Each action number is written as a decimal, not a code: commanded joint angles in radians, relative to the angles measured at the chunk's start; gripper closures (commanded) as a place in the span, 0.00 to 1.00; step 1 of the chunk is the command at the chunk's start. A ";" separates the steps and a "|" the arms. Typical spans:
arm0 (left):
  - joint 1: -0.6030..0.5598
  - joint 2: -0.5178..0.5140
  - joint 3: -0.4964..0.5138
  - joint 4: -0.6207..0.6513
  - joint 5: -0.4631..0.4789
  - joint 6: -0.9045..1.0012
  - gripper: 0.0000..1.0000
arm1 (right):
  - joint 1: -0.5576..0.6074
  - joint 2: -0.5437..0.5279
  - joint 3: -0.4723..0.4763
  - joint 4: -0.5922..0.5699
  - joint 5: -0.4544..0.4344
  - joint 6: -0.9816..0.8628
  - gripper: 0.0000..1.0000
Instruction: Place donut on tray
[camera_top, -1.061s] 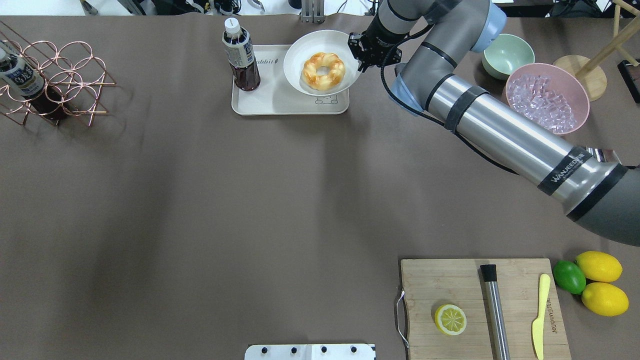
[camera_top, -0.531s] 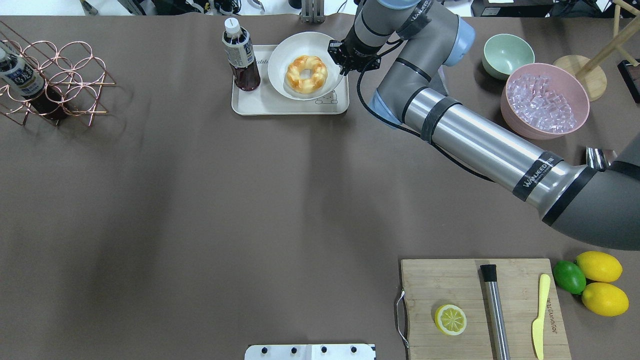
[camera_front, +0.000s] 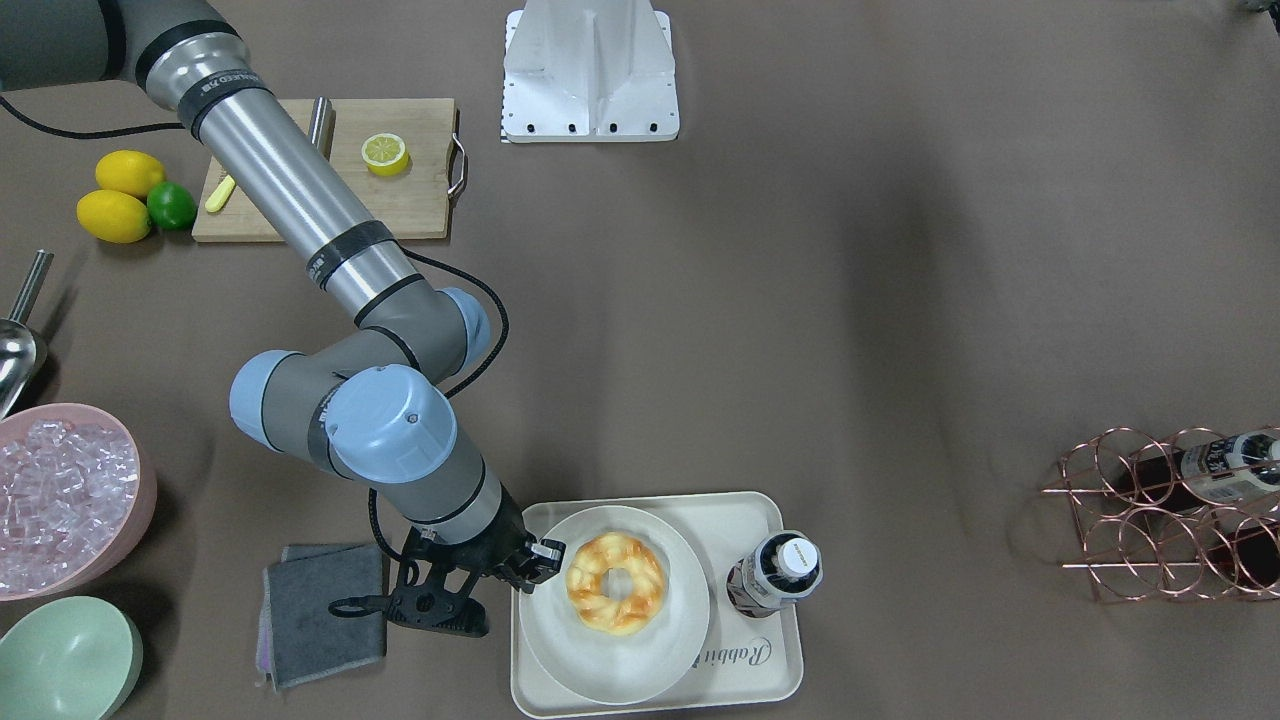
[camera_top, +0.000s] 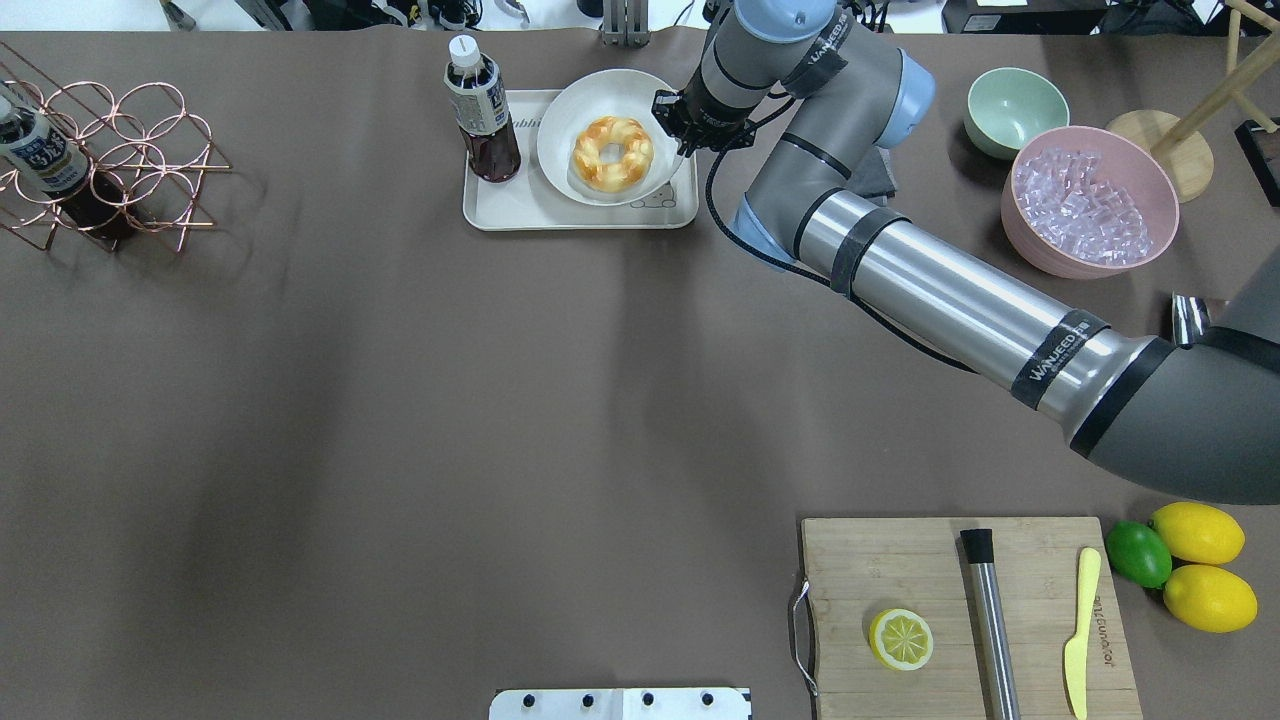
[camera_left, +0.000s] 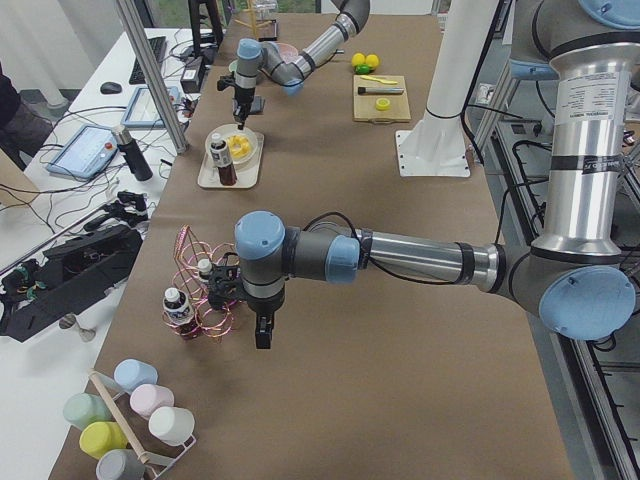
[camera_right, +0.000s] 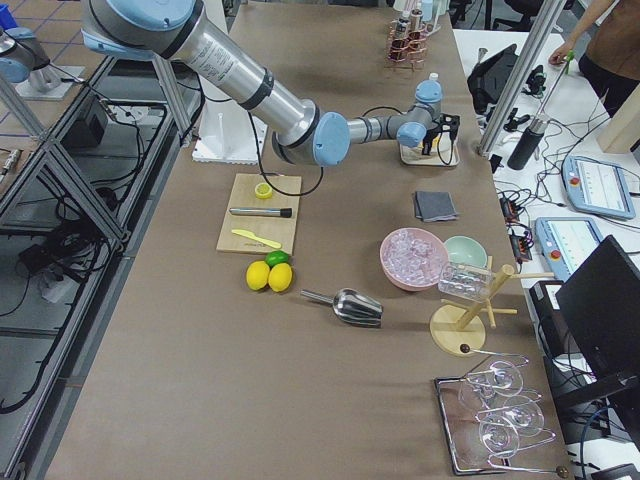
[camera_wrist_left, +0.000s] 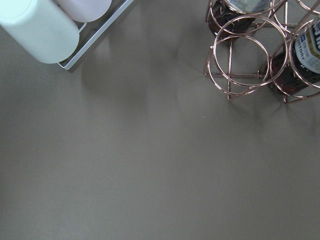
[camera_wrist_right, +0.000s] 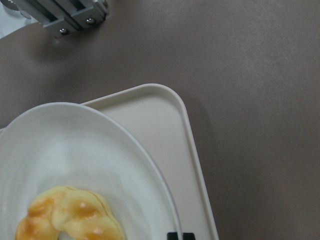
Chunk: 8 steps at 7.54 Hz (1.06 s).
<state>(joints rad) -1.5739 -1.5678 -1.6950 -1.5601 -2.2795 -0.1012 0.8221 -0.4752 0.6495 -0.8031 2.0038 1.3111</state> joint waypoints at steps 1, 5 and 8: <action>0.000 0.000 0.000 0.000 0.000 0.000 0.01 | -0.030 0.004 -0.013 0.012 -0.045 0.032 1.00; -0.001 0.000 0.000 0.000 0.000 0.000 0.01 | -0.029 0.003 -0.013 0.022 -0.045 0.039 0.01; 0.000 -0.001 -0.002 0.000 0.000 0.000 0.01 | 0.053 -0.050 0.093 -0.058 0.076 -0.056 0.00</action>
<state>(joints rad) -1.5747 -1.5672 -1.6957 -1.5600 -2.2795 -0.1012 0.8213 -0.4791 0.6464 -0.7956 1.9948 1.3286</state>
